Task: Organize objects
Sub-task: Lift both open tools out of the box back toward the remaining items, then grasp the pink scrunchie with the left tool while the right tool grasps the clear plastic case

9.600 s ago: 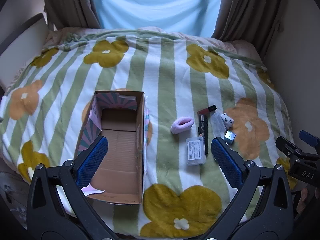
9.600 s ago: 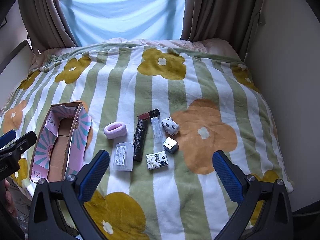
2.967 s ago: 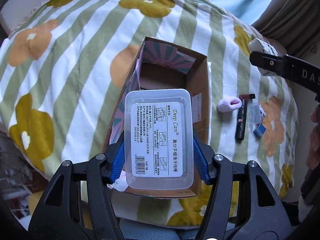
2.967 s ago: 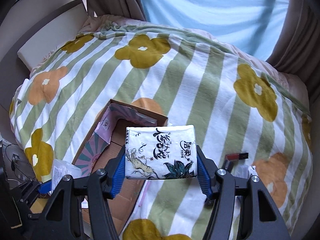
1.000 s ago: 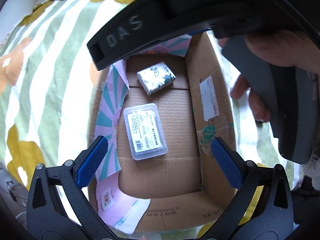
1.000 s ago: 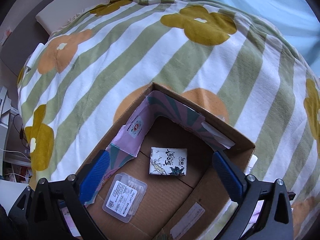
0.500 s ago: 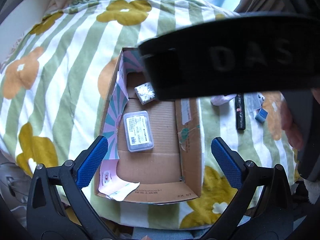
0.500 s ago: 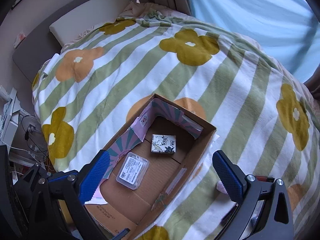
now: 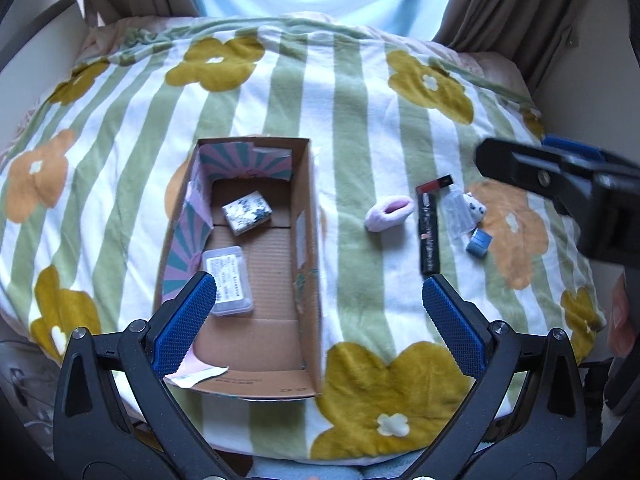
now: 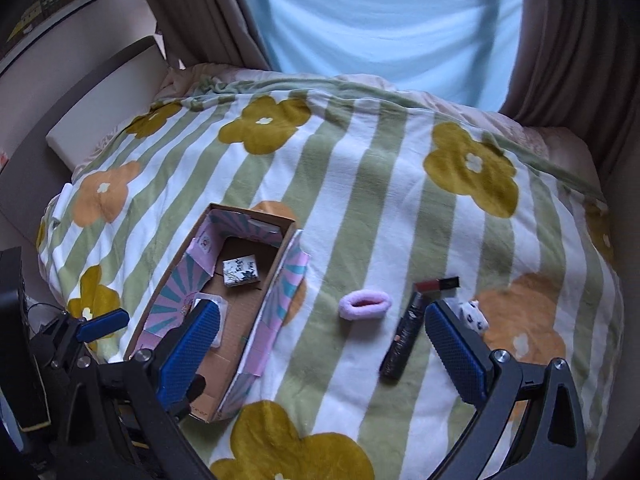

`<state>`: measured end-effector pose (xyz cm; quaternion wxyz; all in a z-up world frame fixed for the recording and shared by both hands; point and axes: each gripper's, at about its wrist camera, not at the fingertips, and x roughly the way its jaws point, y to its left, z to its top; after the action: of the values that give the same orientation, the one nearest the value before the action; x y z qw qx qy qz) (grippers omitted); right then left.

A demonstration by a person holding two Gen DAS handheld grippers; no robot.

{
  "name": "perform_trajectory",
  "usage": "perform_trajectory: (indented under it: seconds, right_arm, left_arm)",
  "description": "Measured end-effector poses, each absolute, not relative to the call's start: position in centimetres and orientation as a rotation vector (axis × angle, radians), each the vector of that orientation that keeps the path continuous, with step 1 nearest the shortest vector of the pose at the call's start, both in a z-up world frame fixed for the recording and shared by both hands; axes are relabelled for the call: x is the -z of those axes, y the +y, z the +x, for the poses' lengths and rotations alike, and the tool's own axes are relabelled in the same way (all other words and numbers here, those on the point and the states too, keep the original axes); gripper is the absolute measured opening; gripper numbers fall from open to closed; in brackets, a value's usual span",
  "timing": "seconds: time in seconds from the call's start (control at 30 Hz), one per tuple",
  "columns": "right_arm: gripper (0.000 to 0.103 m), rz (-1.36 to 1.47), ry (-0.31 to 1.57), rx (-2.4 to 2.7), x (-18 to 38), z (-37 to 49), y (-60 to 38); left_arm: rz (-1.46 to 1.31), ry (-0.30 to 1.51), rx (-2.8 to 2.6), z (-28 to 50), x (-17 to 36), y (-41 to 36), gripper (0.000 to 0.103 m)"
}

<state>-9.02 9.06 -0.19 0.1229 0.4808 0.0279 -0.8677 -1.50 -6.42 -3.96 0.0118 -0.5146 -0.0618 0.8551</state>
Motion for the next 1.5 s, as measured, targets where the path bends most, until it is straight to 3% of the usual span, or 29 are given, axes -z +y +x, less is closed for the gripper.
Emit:
perform_trajectory:
  seconds: [0.27,0.87,1.07,1.37,1.5]
  right_arm:
    - [0.102,1.438,0.018,2.623,0.0,-5.9,15.9]
    - [0.102,1.481,-0.025,2.651,1.6,-5.6,21.5]
    - [0.102,1.523,-0.037,2.636,4.1,-7.2,22.8]
    - [0.086,1.605,0.048,2.546,10.9,-10.7,23.7]
    - [0.086,1.645,0.033,2.520,13.8,-12.3,24.0]
  left_arm:
    - [-1.587,-0.189,-2.623,-1.9,3.6,-1.8,0.103]
    - [-1.630,-0.195,-2.606,-3.6,5.3,3.9,0.103]
    - [-1.681,-0.259,-2.600,-5.9,7.3,4.4,0.103]
    - [-1.797,-0.401,-2.575,-11.2,12.8,5.1,0.103]
    - [-1.852,-0.431,-2.554,-13.3,15.7,5.8,0.103]
